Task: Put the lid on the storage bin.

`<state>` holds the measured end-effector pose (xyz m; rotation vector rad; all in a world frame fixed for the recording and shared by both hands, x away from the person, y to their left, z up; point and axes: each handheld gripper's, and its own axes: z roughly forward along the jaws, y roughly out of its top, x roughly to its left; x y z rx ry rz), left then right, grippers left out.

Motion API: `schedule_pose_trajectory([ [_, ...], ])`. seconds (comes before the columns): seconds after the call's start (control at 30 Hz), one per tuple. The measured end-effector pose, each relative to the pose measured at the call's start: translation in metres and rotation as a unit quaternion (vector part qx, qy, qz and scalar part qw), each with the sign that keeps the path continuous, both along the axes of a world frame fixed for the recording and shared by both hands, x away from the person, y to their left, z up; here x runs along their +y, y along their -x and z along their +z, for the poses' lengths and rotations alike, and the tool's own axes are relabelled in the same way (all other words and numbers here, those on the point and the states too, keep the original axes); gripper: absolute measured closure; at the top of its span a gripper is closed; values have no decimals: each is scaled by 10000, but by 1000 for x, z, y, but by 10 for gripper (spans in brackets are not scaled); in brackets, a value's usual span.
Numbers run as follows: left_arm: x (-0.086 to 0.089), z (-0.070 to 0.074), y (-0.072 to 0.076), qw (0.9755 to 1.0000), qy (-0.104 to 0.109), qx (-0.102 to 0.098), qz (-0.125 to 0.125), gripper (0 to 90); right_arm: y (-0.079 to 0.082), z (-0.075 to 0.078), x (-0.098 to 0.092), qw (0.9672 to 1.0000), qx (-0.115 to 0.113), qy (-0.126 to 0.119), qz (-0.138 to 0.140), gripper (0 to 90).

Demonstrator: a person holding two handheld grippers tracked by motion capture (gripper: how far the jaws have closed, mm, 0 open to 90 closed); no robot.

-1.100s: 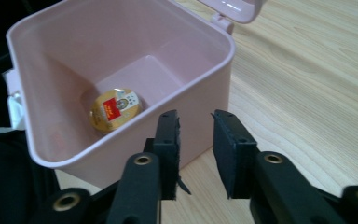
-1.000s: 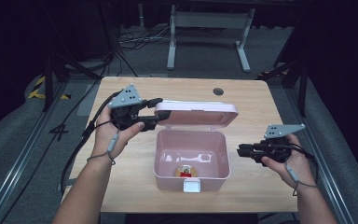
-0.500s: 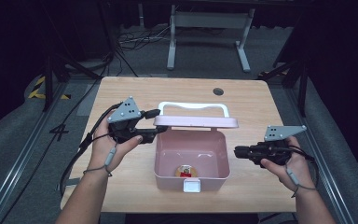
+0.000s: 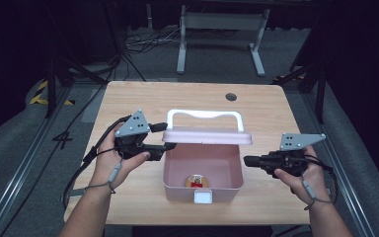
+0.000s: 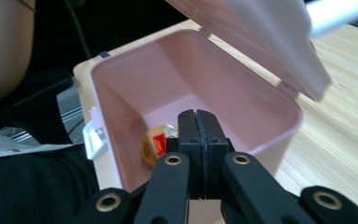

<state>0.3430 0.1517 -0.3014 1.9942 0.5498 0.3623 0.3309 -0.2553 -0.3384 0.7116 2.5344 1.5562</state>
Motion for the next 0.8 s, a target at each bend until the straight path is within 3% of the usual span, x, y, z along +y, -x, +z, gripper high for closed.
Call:
schedule_pose_trajectory([
  [0.23, 1, -5, 8, 9985, -443, 232, -228, 336, -2, 2, 7, 9998, -54, -180, 70, 900],
  [0.4, 5, -11, 7, 9973, -446, 497, -319, 323, -4, 3, 7, 9995, -59, -294, 62, 900],
  [0.53, 10, -13, 5, 9967, -528, 568, -223, 327, -5, 3, 7, 9995, -75, -312, 68, 900],
  [0.63, 13, -14, 7, 9952, -673, 636, -313, 321, -6, 4, 6, 9994, -78, -335, 65, 900],
  [0.8, 18, -16, 6, 9943, -688, 753, -298, 321, -5, 5, 6, 9993, -86, -355, 72, 900],
])
